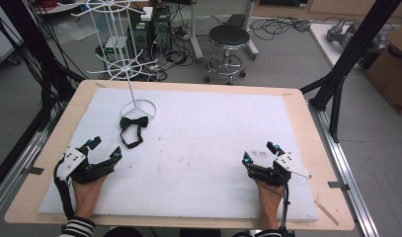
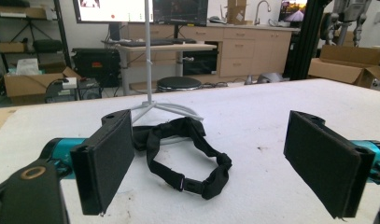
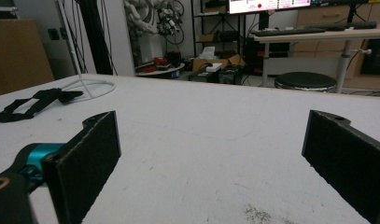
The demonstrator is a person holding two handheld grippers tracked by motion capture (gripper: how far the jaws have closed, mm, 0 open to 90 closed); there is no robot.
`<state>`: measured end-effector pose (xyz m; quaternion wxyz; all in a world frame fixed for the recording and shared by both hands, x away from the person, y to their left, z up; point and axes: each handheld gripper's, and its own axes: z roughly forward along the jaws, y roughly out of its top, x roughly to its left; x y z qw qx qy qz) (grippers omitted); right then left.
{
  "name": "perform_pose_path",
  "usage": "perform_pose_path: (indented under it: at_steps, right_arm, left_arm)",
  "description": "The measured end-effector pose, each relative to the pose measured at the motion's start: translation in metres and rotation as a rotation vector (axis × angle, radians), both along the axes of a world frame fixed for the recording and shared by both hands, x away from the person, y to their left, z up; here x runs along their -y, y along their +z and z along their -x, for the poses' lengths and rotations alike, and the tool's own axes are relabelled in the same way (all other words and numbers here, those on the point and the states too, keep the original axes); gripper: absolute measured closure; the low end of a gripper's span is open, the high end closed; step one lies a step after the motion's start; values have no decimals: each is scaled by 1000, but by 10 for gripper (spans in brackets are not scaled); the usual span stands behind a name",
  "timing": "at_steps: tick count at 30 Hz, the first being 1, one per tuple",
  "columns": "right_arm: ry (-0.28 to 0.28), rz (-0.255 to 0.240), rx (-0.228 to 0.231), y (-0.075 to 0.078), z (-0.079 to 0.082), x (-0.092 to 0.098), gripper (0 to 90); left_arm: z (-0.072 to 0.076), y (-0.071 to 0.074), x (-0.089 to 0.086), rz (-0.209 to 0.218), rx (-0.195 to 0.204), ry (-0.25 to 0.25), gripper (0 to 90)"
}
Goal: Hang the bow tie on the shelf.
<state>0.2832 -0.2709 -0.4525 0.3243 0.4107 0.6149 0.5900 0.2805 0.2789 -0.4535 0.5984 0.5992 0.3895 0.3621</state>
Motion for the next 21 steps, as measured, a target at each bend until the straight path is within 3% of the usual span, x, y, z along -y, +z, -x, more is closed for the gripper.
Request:
perform_pose_path:
  at_steps: [11,21]
  right_arm:
    - [3,1,1,0,0,0,34]
    - [4,-4,-1,0,0,1,34]
  left_arm:
    - [0,0,1,-19,4,-8,163]
    - [-1,1,0,-9,-7,-7,158]
